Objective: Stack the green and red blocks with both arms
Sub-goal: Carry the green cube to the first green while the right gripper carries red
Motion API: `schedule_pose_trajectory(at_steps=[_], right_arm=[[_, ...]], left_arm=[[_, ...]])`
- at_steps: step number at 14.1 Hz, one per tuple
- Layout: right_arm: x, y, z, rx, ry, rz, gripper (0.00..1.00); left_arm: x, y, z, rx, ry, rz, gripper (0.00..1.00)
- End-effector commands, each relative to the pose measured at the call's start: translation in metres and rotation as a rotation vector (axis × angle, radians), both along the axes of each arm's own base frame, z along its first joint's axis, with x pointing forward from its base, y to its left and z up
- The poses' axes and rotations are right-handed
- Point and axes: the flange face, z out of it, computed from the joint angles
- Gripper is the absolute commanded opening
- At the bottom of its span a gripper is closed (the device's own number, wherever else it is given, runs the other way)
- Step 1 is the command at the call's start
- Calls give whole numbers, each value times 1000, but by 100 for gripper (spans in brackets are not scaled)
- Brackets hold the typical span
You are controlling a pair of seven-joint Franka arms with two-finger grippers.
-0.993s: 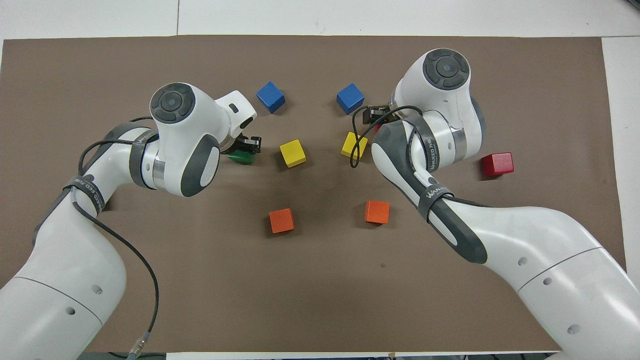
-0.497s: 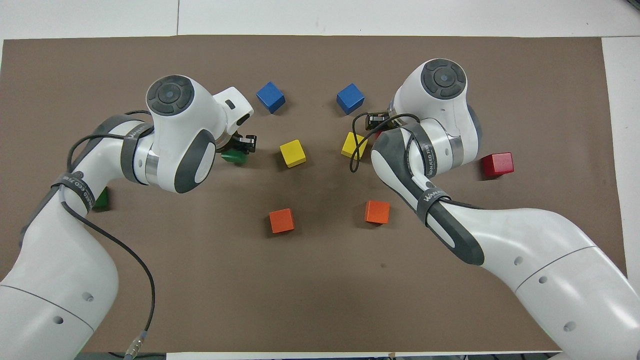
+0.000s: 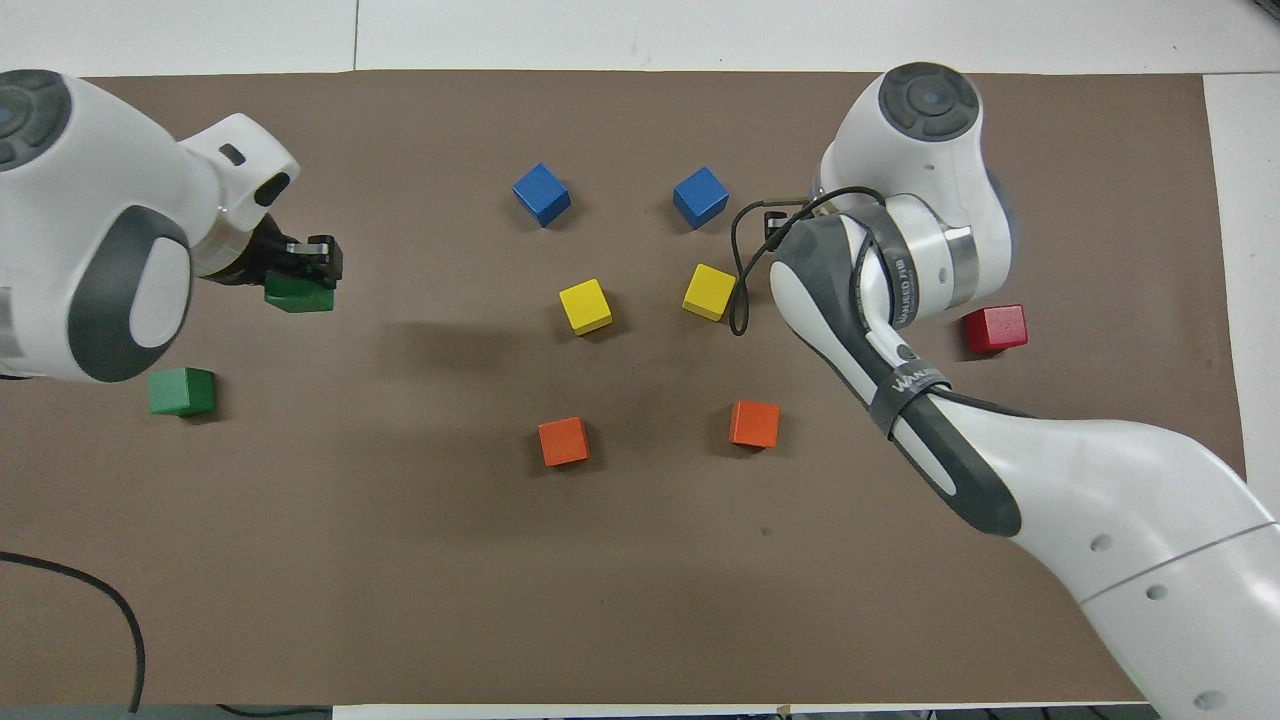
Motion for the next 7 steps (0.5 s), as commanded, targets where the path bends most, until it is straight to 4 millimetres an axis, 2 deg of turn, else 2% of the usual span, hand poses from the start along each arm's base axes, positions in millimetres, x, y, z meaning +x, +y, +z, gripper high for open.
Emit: schedule_pose_trajectory(at_steps=[1, 2, 3, 5, 6, 7], right_arm=[[-23, -50, 72, -25, -36, 34, 0], [-35, -70, 82, -39, -32, 84, 0], [-48, -96, 83, -49, -16, 113, 0], [-71, -145, 77, -55, 6, 155, 0], [-81, -161, 73, -55, 13, 190, 0], [-92, -171, 70, -56, 11, 212, 0]], left_arm=[[-16, 60, 0, 18, 39, -26, 0], [-18, 82, -1, 17, 46, -10, 0], [-21, 101, -3, 16, 49, 2, 0], [-27, 137, -10, 14, 50, 35, 0], [-31, 158, -12, 15, 31, 68, 0], [-34, 172, -18, 17, 10, 92, 0]])
